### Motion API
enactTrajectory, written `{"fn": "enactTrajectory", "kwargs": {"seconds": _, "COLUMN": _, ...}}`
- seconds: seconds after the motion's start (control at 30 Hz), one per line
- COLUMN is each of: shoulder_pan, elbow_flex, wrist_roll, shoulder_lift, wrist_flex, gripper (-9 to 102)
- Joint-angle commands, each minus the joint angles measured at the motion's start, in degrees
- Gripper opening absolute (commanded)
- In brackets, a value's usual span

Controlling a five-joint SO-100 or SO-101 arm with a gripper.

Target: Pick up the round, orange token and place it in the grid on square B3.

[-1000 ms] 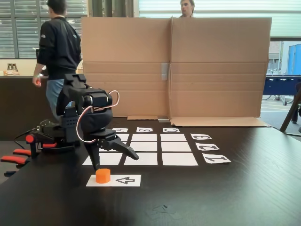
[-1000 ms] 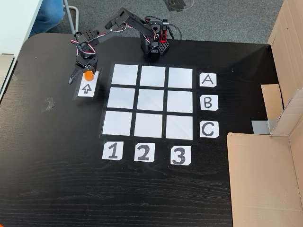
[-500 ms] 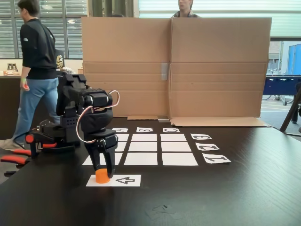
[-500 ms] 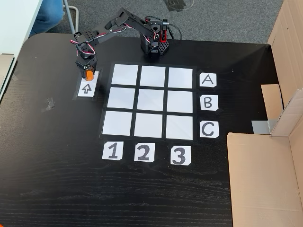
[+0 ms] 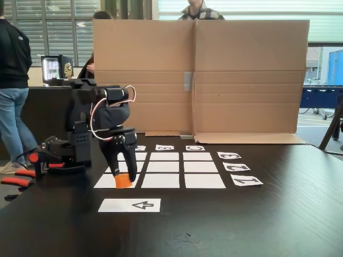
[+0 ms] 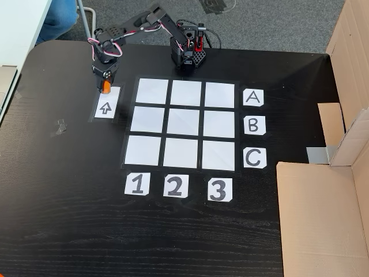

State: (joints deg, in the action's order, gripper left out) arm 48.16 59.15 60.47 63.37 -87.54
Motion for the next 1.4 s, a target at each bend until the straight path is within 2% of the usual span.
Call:
{"fn": "enactTrajectory", "kwargs": {"seconds": 0.0, "shoulder_pan": -2.02, "elbow_flex": 2.46, "wrist_roll": -0.97, "shoulder_lift": 9.49, "wrist_flex": 0.70, "gripper": 0}}
{"fn": "enactTrajectory", "kwargs": {"seconds": 0.33, "shoulder_pan": -13.62, "elbow_flex": 9.05, "wrist_roll": -0.18, "shoulder_lift": 29.18, "wrist_flex": -1.41, "gripper": 0}}
{"fn": "enactTrajectory", "kwargs": {"seconds": 0.5, "shoulder_pan": -26.46, "elbow_flex": 13.10, "wrist_roll": 6.15, "shoulder_lift": 39.38, "wrist_flex": -2.02, "gripper": 0}}
{"fn": "enactTrajectory", "kwargs": {"seconds": 0.73, "shoulder_pan": -50.54, "elbow_flex": 20.83, "wrist_roll": 17.84, "shoulder_lift": 47.99, "wrist_flex": -2.20, "gripper": 0}}
{"fn": "enactTrajectory", "kwargs": {"seconds": 0.87, "shoulder_pan": -62.49, "elbow_flex": 21.53, "wrist_roll": 24.43, "shoulder_lift": 46.67, "wrist_flex": -2.20, "gripper": 0}}
{"fn": "enactTrajectory", "kwargs": {"seconds": 1.0, "shoulder_pan": -69.35, "elbow_flex": 21.18, "wrist_roll": 29.00, "shoulder_lift": 42.19, "wrist_flex": -2.02, "gripper": 0}}
{"fn": "enactTrajectory", "kwargs": {"seconds": 1.37, "shoulder_pan": -72.25, "elbow_flex": 21.71, "wrist_roll": 33.13, "shoulder_lift": 25.75, "wrist_flex": 1.32, "gripper": 0}}
